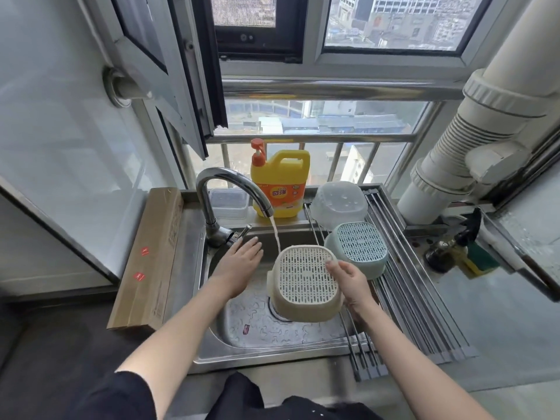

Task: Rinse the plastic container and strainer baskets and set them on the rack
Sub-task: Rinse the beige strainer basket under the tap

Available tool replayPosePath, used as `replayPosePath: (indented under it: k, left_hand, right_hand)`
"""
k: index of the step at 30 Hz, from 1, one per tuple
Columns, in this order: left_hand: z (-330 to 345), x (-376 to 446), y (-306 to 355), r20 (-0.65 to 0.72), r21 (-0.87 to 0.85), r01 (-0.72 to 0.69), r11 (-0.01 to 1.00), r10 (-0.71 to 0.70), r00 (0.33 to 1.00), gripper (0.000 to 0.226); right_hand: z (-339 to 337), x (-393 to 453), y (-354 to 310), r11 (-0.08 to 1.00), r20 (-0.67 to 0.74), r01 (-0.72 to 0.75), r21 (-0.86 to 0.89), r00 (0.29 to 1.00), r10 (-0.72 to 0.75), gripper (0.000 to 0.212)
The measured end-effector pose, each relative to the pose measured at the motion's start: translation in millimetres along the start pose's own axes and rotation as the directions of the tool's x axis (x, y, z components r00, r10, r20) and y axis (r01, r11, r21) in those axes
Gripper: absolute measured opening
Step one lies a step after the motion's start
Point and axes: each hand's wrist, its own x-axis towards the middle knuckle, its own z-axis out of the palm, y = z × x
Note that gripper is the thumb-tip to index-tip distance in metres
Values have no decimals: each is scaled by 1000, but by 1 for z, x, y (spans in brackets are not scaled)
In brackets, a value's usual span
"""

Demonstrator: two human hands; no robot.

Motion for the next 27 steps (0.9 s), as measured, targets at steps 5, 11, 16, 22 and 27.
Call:
replayPosePath:
  k: [5,11,16,22,27]
  left_hand:
    - [-9,31,-5,160,391,-154,907,98,982,64]
    - [-26,65,-19,322,537,-226,813,50,946,52]
    - [-20,66,-29,388,616,-261,743,3,922,49]
    - [-8,68,-35,293,607,-158,779,-35,955,54]
    - [-16,76,-53,214,426,-2,905,-99,972,45]
  right_hand:
    - [4,0,0,999,33,-35,5,999,35,60]
    - [3,10,6,996,55,-78,36,996,76,55]
    - [8,21,11,986,63,-130,102,990,124,71]
    - [15,26,6,988,101,-143,55,985,136,59]
    - [12,25,6,979,116,-193,59,976,185,37]
